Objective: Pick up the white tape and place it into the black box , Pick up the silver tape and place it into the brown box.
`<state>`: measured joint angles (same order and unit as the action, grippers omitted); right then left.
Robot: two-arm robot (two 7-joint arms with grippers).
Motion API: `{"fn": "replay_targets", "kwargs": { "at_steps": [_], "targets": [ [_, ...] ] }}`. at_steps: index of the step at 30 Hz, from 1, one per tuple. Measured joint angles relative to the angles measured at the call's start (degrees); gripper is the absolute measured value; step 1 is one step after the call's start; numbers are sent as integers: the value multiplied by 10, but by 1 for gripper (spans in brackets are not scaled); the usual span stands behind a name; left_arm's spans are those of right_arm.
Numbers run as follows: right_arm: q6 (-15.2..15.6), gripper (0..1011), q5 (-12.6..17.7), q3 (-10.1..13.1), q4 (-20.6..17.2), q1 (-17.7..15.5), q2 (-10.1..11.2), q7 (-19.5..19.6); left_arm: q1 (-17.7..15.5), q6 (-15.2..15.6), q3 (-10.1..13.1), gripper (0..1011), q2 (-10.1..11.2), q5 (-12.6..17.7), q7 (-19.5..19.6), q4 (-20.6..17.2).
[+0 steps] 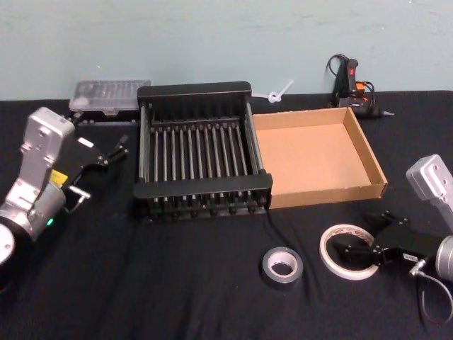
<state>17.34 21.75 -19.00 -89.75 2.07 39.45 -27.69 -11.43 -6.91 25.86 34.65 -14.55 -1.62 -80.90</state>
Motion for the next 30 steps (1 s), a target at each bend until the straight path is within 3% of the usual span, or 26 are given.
{"fn": "replay_targets", "kwargs": {
  "at_steps": [30],
  "targets": [
    [2,1002,4,-6,2,3,2,3,0,0,0,1001,0,0,0,0]
  ]
}}
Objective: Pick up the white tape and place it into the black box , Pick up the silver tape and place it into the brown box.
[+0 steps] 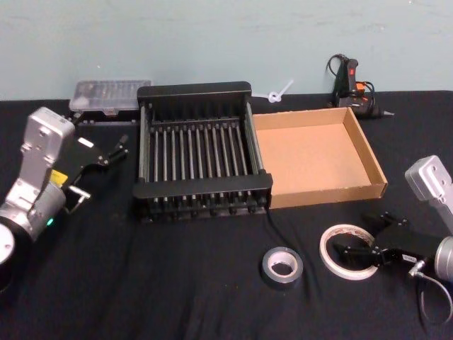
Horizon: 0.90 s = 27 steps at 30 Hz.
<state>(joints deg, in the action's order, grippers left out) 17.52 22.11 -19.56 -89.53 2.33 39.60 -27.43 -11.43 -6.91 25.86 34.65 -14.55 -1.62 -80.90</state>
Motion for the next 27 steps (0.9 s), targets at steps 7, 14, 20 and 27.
{"fn": "replay_targets", "kwargs": {
  "at_steps": [7,14,20,27],
  "targets": [
    [0,1002,0,0,0,0,0,0,0,0,0,1001,0,0,0,0],
    [0,1002,0,0,0,0,0,0,0,0,0,1001,0,0,0,0],
    [0,1002,0,0,0,0,0,0,0,0,0,1002,0,0,0,0],
    [0,985,0,0,0,0,0,0,0,0,0,1001,0,0,0,0]
  ]
}}
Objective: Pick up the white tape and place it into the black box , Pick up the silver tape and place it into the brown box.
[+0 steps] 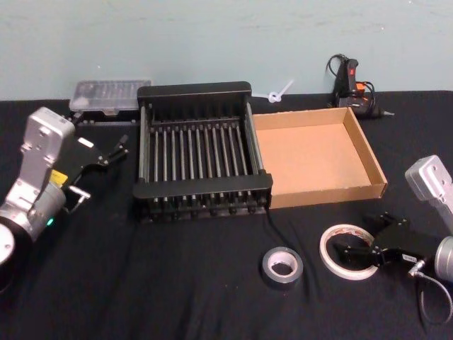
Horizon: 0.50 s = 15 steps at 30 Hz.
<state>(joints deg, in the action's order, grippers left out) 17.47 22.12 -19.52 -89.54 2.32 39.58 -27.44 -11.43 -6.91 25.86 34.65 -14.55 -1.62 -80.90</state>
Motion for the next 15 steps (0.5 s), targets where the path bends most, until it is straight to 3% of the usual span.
{"fn": "replay_targets", "kwargs": {
  "at_steps": [10,15],
  "targets": [
    [0,784,0,0,0,0,0,0,0,0,0,1001,0,0,0,0],
    [0,589,0,0,0,0,0,0,0,0,0,1001,0,0,0,0]
  ]
}}
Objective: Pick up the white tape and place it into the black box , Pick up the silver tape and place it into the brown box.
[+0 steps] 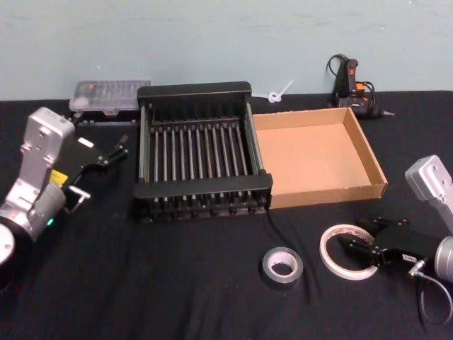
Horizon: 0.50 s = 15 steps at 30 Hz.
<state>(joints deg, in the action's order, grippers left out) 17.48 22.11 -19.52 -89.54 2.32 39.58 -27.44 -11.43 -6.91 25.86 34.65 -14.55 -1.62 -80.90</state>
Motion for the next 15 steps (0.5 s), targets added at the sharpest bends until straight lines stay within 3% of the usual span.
{"fn": "replay_targets", "kwargs": {
  "at_steps": [1,2,15],
  "targets": [
    [0,589,0,0,0,0,0,0,0,0,0,1001,0,0,0,0],
    [0,517,0,0,0,0,0,0,0,0,0,1002,0,0,0,0],
    [0,126,0,0,0,0,0,0,0,0,0,1001,0,0,0,0]
  ]
}}
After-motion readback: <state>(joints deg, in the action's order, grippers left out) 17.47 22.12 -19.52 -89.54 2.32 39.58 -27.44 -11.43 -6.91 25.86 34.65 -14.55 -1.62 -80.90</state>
